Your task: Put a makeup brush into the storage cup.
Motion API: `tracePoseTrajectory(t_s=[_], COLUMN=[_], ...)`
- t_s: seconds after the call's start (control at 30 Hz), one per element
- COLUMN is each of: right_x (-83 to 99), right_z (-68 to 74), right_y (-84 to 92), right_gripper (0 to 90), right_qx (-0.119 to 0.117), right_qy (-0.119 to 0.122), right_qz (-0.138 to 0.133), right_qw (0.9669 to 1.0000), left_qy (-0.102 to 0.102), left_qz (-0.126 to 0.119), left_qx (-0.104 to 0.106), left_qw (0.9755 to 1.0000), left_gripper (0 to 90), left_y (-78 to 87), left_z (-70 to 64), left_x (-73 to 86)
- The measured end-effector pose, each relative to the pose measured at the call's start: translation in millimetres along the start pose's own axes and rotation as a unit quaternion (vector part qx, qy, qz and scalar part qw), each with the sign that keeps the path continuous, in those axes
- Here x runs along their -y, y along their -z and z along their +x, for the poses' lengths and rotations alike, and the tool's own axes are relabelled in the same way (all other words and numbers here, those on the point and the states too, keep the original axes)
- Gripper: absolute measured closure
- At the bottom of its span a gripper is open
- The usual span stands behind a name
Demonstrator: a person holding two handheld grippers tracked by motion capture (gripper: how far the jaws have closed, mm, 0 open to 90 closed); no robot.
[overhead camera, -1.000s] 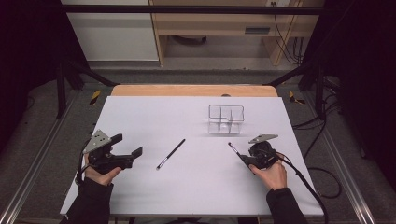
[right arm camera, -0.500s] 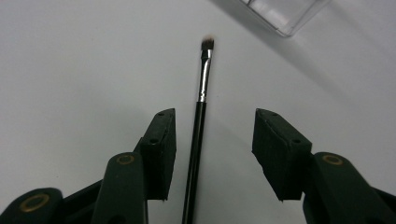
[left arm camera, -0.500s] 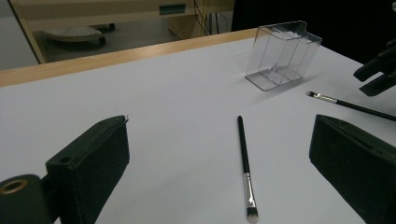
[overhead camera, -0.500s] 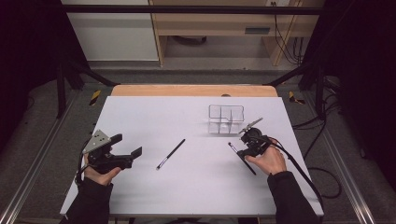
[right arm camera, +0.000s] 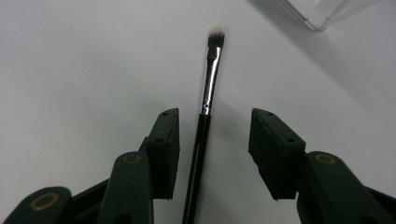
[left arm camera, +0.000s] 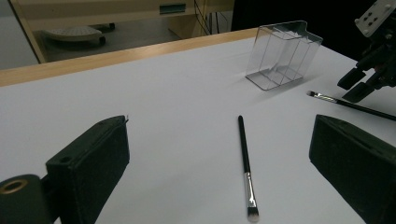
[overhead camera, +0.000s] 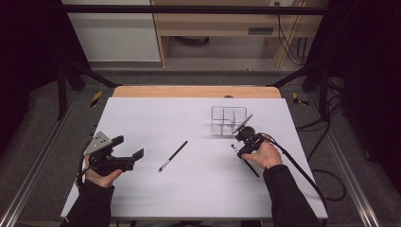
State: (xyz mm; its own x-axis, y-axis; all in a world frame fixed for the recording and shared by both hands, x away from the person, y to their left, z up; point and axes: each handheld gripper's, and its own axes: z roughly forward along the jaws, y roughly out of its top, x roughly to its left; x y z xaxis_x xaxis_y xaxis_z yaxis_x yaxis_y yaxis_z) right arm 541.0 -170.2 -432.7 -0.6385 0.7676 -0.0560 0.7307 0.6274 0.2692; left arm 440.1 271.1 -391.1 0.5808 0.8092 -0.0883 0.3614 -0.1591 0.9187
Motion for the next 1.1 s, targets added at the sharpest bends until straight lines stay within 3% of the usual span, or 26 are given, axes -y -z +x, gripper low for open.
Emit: tracePoseTrajectory(t_s=[0.07,0.1,0.4,0.7,1.1], right_x=[-1.3,-0.8,-2.4,-2.5,-2.2], right_z=[0.5,-2.4,-0.8,0.7,1.8], right_y=[-3.4,-5.8,-14.1,-14.9,-12.3], right_gripper=[56.2,57.9,70.2,83.1,83.8], right_qx=[-0.003,-0.001,-0.012,-0.024,-0.019], right_qy=[-0.009,0.012,0.015,0.003,-0.009], right_qz=[0.009,0.007,0.037,0.042,0.045], right_qw=[0.9999,0.9999,0.9991,0.9988,0.9988], left_qy=[0.000,0.000,0.000,-0.001,-0.002], left_qz=[-0.001,-0.001,0.001,0.002,0.002], left_qx=[0.000,0.000,0.000,0.000,0.000], left_qw=[1.0000,1.0000,1.0000,1.0000,1.0000], left_gripper=[4.6,4.6,4.6,4.7,4.8], left_y=[0.2,0.3,-0.5,-0.9,-1.2], left_z=[0.0,0.0,-0.2,-0.5,-0.8], left_x=[-0.1,-0.2,0.2,0.3,0.4])
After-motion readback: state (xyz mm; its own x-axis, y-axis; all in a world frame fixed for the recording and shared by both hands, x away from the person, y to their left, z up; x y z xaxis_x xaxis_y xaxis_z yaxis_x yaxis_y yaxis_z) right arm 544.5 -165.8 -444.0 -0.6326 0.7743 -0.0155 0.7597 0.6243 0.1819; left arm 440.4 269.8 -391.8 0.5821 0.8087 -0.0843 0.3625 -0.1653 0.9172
